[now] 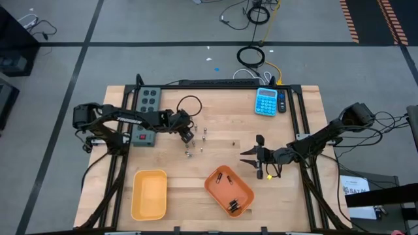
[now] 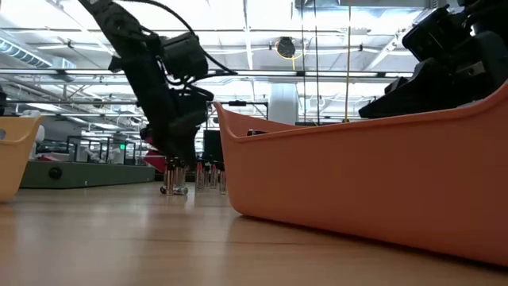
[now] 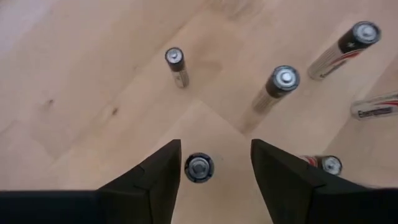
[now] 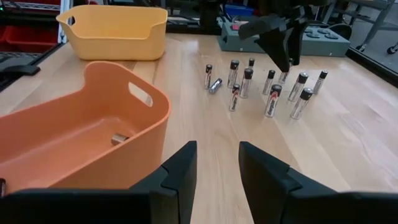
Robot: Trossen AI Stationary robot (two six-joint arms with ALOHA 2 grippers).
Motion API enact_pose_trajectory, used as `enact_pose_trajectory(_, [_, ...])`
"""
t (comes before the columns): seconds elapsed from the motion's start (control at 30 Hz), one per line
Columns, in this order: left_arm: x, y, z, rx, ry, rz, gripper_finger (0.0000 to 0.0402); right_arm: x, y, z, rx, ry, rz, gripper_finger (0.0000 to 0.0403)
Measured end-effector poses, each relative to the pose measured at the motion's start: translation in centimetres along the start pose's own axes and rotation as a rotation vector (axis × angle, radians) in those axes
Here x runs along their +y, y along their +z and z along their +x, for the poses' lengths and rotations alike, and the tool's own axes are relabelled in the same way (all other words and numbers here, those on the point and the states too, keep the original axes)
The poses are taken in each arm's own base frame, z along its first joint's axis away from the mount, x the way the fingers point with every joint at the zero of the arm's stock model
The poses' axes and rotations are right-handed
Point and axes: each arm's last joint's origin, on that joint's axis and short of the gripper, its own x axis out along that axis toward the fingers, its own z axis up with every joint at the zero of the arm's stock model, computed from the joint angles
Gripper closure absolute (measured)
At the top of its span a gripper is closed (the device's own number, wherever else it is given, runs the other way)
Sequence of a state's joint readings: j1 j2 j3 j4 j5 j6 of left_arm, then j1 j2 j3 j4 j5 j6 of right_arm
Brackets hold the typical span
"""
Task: Sort batteries
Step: Put the silver battery into the yellow bin
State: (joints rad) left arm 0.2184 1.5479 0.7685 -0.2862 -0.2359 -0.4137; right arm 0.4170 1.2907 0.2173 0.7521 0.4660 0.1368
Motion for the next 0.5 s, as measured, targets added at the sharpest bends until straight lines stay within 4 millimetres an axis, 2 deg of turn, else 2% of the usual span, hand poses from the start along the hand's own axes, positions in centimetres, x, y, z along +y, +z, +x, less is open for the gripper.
enact_pose_trajectory(0.13, [0.1, -0.7, 0.9, 0.009, 0.004, -0.014, 0.0200, 0.0, 0.0, 0.0, 0.001, 0.000, -0.001, 0.0293])
enact_pose_trajectory(0.23, [0.1, -1.1, 1.6, 0.013, 0.011, -0.020, 0.0216, 0.0, 0.0, 0.0, 0.004, 0.000, -0.001, 0.0293])
enact_pose_trajectory(0.3, [0.1, -1.3, 2.0, 0.023, 0.016, -0.004, 0.0248, 0.0, 0.0, 0.0, 0.004, 0.000, -0.002, 0.0293])
enact_pose_trajectory(0.43, [0.0, -1.3, 2.4, 0.014, 0.017, 0.043, 0.0352, 0.0, -0.1, 0.0, 0.007, -0.001, -0.004, 0.0293])
enact_pose_trajectory(0.5, [0.0, -1.3, 2.4, 0.014, 0.017, 0.059, 0.0352, 0.0, -0.1, 0.0, 0.008, -0.001, -0.005, 0.0293])
